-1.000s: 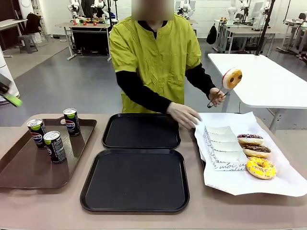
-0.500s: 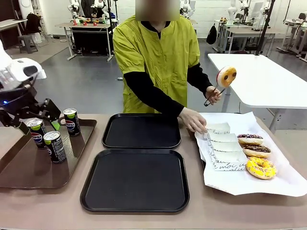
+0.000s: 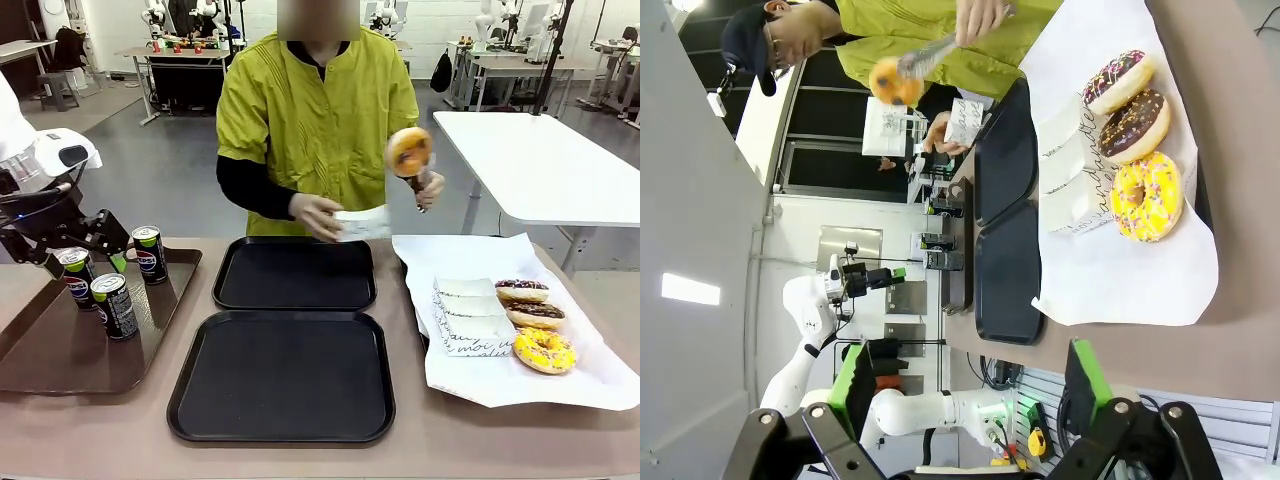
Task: Set up donuts and drinks on trays.
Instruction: Pick up one Pepsi coke and place it on the Flat Tray.
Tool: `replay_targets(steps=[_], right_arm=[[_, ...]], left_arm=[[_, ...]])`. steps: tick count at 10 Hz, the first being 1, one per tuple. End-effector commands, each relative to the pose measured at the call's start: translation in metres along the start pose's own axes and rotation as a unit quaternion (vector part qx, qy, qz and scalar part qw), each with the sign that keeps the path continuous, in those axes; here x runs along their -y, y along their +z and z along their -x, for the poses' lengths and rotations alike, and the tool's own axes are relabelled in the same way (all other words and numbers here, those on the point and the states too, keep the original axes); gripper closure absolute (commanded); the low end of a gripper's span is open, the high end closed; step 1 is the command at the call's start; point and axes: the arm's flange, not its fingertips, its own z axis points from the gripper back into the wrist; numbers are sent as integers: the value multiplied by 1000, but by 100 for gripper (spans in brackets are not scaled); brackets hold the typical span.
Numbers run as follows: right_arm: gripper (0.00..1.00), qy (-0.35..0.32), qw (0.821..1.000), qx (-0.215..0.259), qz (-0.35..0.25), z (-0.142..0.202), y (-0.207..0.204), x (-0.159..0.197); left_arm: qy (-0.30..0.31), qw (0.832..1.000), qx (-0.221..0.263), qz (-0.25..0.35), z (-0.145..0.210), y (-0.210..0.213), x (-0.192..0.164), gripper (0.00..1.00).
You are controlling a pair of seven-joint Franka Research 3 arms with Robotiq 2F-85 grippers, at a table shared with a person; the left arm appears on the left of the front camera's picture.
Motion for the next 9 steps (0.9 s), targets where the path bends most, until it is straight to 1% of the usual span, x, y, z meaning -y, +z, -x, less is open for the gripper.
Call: replay_targets(steps=[1, 4, 5, 6, 7, 8, 9], right_arm=[[0, 3, 1000, 1, -5, 0, 0, 0], [0, 3, 1000, 1, -5, 0, 0, 0], [0, 3, 1000, 1, -5, 0, 0, 0], [0, 3, 1000, 1, -5, 0, 0, 0], [0, 3, 1000, 1, -5, 0, 0, 0], [0, 3, 1000, 1, -5, 0, 0, 0], [0, 3, 1000, 1, -5, 0, 0, 0]], left_arm=[[6, 1000, -1, -12, 2, 0, 3, 0], [6, 1000, -1, -12, 2, 0, 3, 0], [-4, 1000, 0, -1, 0, 0, 1, 0], [-9, 1000, -23, 17, -9, -14, -2, 0], [-3, 999, -32, 5, -28, -20, -5, 0], [-17, 999, -33, -13, -45, -21, -5, 0], [-19, 999, -36, -18, -46, -27, -7, 0]])
